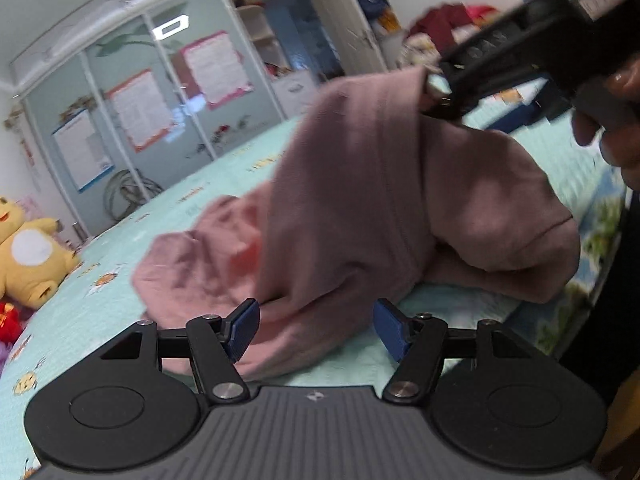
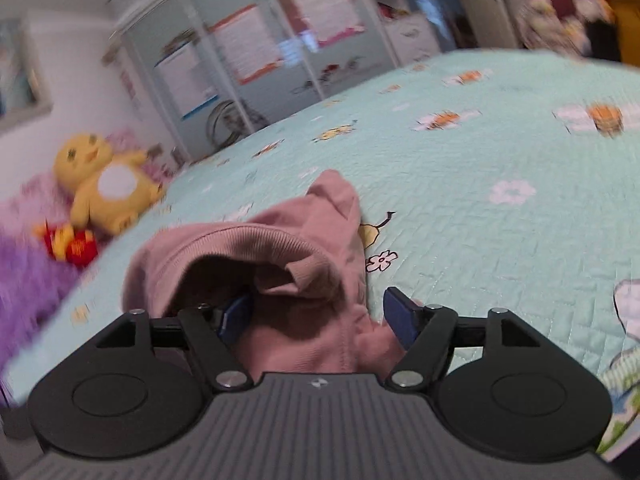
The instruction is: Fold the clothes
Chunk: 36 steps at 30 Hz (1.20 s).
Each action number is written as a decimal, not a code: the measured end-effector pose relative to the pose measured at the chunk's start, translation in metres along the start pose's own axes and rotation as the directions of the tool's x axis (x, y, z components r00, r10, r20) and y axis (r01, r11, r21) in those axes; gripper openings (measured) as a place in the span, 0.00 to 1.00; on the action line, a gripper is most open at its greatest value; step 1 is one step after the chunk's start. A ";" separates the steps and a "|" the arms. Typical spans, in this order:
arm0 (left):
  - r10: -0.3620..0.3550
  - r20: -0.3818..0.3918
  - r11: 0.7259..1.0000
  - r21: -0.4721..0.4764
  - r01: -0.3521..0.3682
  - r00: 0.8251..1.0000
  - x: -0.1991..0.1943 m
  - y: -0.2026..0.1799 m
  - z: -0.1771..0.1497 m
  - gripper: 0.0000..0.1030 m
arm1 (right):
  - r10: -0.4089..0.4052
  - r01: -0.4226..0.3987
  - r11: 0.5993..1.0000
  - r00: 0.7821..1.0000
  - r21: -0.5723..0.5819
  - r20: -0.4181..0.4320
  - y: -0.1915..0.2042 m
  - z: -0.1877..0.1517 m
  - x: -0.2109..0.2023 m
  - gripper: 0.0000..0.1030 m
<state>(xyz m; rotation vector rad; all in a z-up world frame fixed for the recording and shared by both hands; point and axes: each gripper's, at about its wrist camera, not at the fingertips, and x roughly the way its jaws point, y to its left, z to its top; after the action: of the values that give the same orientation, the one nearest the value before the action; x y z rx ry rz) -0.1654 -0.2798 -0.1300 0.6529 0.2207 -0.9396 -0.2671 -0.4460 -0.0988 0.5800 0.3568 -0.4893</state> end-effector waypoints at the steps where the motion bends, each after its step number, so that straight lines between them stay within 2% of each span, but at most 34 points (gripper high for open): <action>1: -0.005 -0.011 1.000 0.022 0.005 1.000 0.006 -0.005 -0.001 0.66 | -0.002 0.002 1.000 1.000 0.007 -0.011 -0.003 -0.001 0.005 0.70; 4: -0.008 -0.041 0.998 0.060 0.010 0.999 0.023 -0.013 -0.003 0.66 | 0.006 -0.005 1.000 0.999 0.029 -0.034 -0.011 -0.004 0.015 0.70; 7: -0.015 -0.047 0.998 0.054 0.017 0.999 0.036 -0.009 -0.001 0.67 | 0.035 -0.032 0.998 0.998 0.055 -0.044 -0.017 -0.009 0.018 0.70; 8: -0.019 -0.049 0.999 0.048 0.021 0.999 0.041 -0.007 0.000 0.67 | 0.044 -0.041 0.997 0.998 0.064 -0.047 -0.019 -0.011 0.018 0.68; 9: -0.024 -0.051 0.999 0.042 0.026 0.998 0.046 -0.006 0.002 0.64 | 0.055 -0.052 0.996 0.997 0.072 -0.051 -0.021 -0.012 0.019 0.60; 10: -0.034 -0.055 0.999 0.030 0.036 0.998 0.050 -0.003 0.003 0.60 | 0.070 -0.065 0.995 0.996 0.077 -0.060 -0.022 -0.012 0.021 0.49; 12: -0.044 -0.059 0.999 -0.021 0.043 0.997 0.051 0.006 0.006 0.27 | 0.088 -0.082 0.993 0.994 0.090 -0.064 -0.026 -0.010 0.023 0.37; 13: -0.036 -0.052 0.998 -0.052 0.033 0.998 0.048 0.013 0.006 0.18 | 0.083 -0.077 0.992 0.995 0.096 -0.056 -0.028 -0.010 0.023 0.28; 14: -0.027 -0.045 0.996 -0.083 0.023 0.999 0.045 0.019 0.007 0.11 | 0.077 -0.072 0.992 0.996 0.101 -0.049 -0.031 -0.009 0.022 0.25; 16: -0.012 -0.006 0.991 -0.132 0.011 1.000 0.031 0.035 0.007 0.11 | 0.066 -0.062 0.991 0.997 0.118 -0.027 -0.036 -0.007 0.018 0.19; 20: 0.072 0.105 0.984 -0.170 -0.053 0.992 -0.012 0.066 0.017 0.11 | 0.021 -0.028 0.991 0.998 0.132 0.054 -0.044 0.000 0.001 0.18; 23: 0.130 0.185 0.973 -0.212 -0.090 0.974 -0.053 0.088 0.026 0.11 | -0.017 0.003 0.994 0.992 0.108 0.129 -0.042 0.007 -0.018 0.18; 26: 0.168 0.255 0.966 -0.234 -0.108 0.952 -0.098 0.090 0.035 0.11 | 0.008 -0.022 0.997 0.983 0.073 0.183 -0.030 0.018 -0.039 0.18; 29: 0.205 0.347 0.962 -0.242 -0.124 0.915 -0.133 0.094 0.057 0.11 | 0.062 -0.059 0.998 0.955 -0.020 0.290 -0.002 0.035 -0.074 0.14; 33: 0.273 0.437 0.948 -0.271 -0.164 0.857 -0.161 0.098 0.080 0.12 | 0.130 -0.088 0.989 0.902 -0.121 0.412 0.030 0.062 -0.110 0.12; 34: 0.292 0.443 0.941 -0.290 -0.173 0.847 -0.162 0.100 0.085 0.12 | 0.149 -0.105 0.986 0.895 -0.126 0.421 0.035 0.071 -0.112 0.12; 36: 0.317 0.421 0.926 -0.329 -0.183 0.850 -0.157 0.107 0.094 0.12 | 0.175 -0.132 0.983 0.887 -0.128 0.426 0.043 0.089 -0.108 0.12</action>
<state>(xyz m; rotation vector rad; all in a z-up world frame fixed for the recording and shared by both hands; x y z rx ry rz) -0.1804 -0.1865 0.0591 0.1724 -0.1650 -0.7640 -0.3179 -0.4313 0.0378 0.3855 -0.0954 -0.4322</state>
